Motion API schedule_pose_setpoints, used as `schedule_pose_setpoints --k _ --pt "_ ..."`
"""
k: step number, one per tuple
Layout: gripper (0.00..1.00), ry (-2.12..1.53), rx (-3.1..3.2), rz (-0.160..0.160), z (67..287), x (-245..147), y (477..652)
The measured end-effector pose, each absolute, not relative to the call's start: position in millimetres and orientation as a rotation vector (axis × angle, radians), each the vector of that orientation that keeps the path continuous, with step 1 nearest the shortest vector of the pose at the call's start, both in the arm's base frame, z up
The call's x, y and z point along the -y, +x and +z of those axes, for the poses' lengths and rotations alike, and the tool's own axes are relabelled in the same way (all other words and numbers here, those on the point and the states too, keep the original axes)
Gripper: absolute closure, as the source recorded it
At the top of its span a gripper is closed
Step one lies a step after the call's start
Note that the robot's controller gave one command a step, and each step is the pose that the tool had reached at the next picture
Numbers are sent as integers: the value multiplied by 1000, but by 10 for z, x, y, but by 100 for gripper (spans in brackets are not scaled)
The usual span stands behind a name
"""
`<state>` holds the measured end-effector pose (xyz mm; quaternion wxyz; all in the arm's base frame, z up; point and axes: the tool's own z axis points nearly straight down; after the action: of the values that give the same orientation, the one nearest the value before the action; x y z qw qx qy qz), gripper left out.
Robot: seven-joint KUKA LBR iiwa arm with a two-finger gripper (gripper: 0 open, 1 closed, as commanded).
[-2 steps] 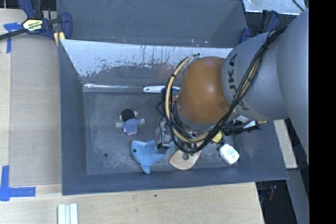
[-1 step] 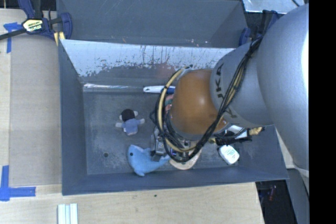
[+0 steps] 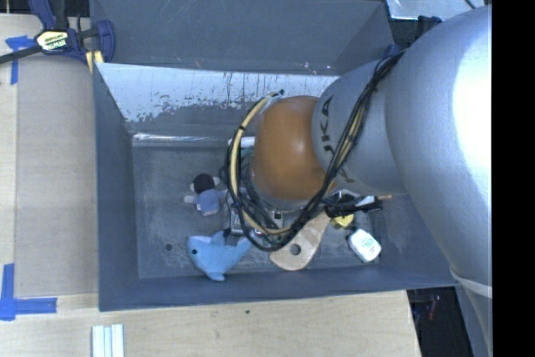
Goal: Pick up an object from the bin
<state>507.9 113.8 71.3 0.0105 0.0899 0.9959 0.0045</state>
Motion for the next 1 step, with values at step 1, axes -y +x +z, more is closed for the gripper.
schedule_pose_setpoints --k 1 --pt "100 774 -3028 12 713 -388 5133"
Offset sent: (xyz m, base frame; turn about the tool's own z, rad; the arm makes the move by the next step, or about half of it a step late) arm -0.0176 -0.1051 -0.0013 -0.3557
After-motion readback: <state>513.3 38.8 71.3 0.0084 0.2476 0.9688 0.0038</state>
